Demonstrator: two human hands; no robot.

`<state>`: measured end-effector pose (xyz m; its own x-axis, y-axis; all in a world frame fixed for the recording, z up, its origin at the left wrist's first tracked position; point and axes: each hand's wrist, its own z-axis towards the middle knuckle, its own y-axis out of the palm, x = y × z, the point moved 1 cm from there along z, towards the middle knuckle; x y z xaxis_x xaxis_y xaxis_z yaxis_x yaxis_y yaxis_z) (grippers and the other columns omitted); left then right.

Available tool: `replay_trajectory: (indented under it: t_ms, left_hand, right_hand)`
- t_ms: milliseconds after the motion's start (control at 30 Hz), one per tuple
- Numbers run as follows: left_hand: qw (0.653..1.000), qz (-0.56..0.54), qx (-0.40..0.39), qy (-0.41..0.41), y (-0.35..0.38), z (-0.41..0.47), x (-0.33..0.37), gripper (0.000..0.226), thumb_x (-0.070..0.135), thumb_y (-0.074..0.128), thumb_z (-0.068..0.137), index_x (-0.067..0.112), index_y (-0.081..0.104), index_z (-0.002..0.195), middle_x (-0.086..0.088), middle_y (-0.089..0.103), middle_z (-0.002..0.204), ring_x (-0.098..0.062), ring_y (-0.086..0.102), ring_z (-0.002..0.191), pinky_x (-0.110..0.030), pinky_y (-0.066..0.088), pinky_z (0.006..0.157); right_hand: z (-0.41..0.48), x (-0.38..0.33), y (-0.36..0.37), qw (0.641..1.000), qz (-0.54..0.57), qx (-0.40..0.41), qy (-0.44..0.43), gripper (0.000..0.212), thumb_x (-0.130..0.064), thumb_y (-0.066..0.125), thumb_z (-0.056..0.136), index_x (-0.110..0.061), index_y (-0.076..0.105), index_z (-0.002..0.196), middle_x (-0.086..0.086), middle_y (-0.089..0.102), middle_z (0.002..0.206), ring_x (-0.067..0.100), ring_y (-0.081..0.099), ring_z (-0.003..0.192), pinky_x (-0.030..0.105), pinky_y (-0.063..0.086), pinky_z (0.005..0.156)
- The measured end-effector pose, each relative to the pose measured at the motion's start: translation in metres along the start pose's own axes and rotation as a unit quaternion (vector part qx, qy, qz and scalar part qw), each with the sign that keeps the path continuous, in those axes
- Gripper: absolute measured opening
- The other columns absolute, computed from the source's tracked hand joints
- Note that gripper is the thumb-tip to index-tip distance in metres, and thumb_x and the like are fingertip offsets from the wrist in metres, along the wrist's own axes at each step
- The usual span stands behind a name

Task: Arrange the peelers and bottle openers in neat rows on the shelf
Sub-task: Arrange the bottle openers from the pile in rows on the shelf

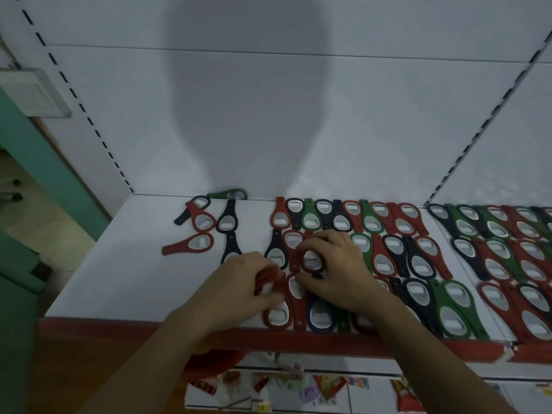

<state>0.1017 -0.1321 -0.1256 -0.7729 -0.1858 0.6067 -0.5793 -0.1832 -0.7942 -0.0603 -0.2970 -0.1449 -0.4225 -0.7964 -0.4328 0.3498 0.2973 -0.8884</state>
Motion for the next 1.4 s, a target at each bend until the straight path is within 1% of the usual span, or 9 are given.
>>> replay_trajectory:
  t_ms: [100,233,300,400,600,833,933,1100,1400]
  left_hand:
    - [0.948,-0.261,0.146,-0.111,-0.012,0.018,0.006,0.016,0.041,0.074,0.09,0.027,0.068,0.09,0.002,0.058,0.069,-0.003,0.056,0.062,-0.018,0.051,0.059]
    - [0.697,-0.67,0.194,-0.169,-0.013,0.049,0.017,0.016,0.024,0.067,0.097,0.015,0.058,0.088,0.001,0.05,0.064,-0.014,0.051,0.057,-0.031,0.05,0.054]
    - [0.674,-0.675,0.232,-0.191,-0.007,0.059,0.016,0.02,0.025,0.066,0.099,0.015,0.057,0.084,0.001,0.05,0.062,-0.013,0.052,0.056,-0.029,0.049,0.054]
    - [0.658,-0.676,0.257,-0.211,-0.004,0.067,0.011,0.023,0.032,0.061,0.102,0.016,0.06,0.086,0.003,0.05,0.063,-0.012,0.052,0.061,-0.029,0.046,0.059]
    - [0.614,-0.697,0.283,-0.241,-0.004,0.075,0.004,0.032,0.04,0.054,0.105,0.018,0.058,0.082,0.003,0.049,0.063,-0.012,0.05,0.058,-0.029,0.043,0.061]
    - [0.48,-0.764,0.321,-0.288,-0.029,0.072,-0.023,0.027,0.03,0.058,0.104,0.017,0.051,0.081,0.003,0.044,0.058,-0.012,0.046,0.051,-0.033,0.053,0.061]
    - [0.471,-0.78,0.302,-0.281,-0.035,0.069,-0.03,0.01,0.002,0.051,0.096,0.009,0.054,0.089,-0.007,0.05,0.066,-0.016,0.05,0.056,-0.04,0.062,0.064]
    - [0.499,-0.767,0.293,-0.275,-0.044,0.075,-0.041,0.02,-0.005,0.049,0.1,0.009,0.063,0.1,-0.014,0.065,0.093,-0.021,0.073,0.068,-0.051,0.056,0.074]
    - [0.575,-0.739,0.268,-0.225,-0.055,0.091,-0.069,0.02,-0.002,0.059,0.096,0.009,0.07,0.109,-0.005,0.078,0.11,-0.017,0.077,0.089,-0.03,0.062,0.074]
  right_hand:
    - [0.008,-0.012,-0.005,0.992,0.118,0.05,0.009,0.035,-0.052,0.065,0.086,-0.037,0.063,0.118,-0.019,0.055,0.116,0.008,0.05,0.113,0.036,0.047,0.095]
    - [0.021,-0.042,-0.005,0.931,0.364,0.001,0.02,0.023,-0.046,0.072,0.086,-0.028,0.063,0.096,-0.004,0.07,0.088,0.017,0.068,0.076,0.034,0.059,0.065]
    - [0.026,-0.049,-0.001,0.935,0.355,0.01,0.015,0.017,-0.031,0.077,0.087,-0.022,0.063,0.09,0.001,0.071,0.081,0.022,0.069,0.071,0.04,0.061,0.064]
    - [0.033,-0.048,-0.001,0.926,0.374,0.021,0.037,0.02,-0.019,0.08,0.086,-0.021,0.062,0.095,-0.003,0.073,0.083,0.014,0.07,0.071,0.029,0.06,0.064]
    - [0.047,-0.045,0.0,0.938,0.34,-0.025,0.068,0.018,-0.027,0.082,0.083,-0.024,0.073,0.099,-0.006,0.075,0.084,0.007,0.071,0.076,0.022,0.059,0.07]
    - [0.078,-0.03,-0.021,0.963,0.256,0.076,0.021,0.007,-0.016,0.079,0.086,-0.016,0.079,0.092,-0.002,0.075,0.088,0.013,0.071,0.075,0.027,0.058,0.07]
    - [0.103,-0.032,-0.017,0.984,0.116,0.127,-0.045,0.015,-0.012,0.08,0.083,-0.016,0.081,0.098,0.002,0.071,0.095,0.014,0.066,0.081,0.025,0.053,0.079]
    - [0.137,-0.036,0.013,0.994,0.012,0.049,-0.095,0.023,0.003,0.068,0.082,-0.004,0.08,0.099,0.015,0.063,0.106,0.031,0.062,0.094,0.028,0.047,0.079]
    - [0.139,-0.026,0.021,0.987,-0.149,0.003,-0.067,0.031,-0.018,0.051,0.094,-0.022,0.072,0.117,-0.006,0.055,0.13,0.021,0.042,0.12,0.04,0.04,0.094]
